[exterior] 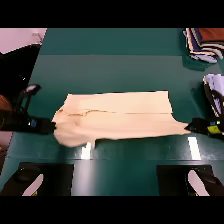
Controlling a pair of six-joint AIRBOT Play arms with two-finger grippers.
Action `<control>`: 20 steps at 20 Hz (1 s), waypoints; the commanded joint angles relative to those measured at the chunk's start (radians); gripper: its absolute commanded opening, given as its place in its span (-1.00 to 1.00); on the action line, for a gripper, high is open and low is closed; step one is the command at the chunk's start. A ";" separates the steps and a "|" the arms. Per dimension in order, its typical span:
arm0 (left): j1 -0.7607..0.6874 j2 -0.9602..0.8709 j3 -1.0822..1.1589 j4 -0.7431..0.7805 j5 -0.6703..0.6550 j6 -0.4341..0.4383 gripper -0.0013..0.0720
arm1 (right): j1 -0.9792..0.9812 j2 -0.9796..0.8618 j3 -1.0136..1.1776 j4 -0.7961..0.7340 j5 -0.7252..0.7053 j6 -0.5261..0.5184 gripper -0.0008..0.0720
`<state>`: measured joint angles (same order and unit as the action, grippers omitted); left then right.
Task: Fold the shirts.
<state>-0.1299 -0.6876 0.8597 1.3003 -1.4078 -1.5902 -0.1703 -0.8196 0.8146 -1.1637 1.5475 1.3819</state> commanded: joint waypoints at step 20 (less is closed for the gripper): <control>0.000 -0.624 0.413 0.009 0.297 0.085 -0.84 | -0.103 -0.789 0.528 0.248 -0.023 -0.125 0.52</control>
<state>-0.1295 -1.3071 1.2476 1.3602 -1.0389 -1.5166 -0.1997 -1.6066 1.4094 -0.9401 1.4971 1.2873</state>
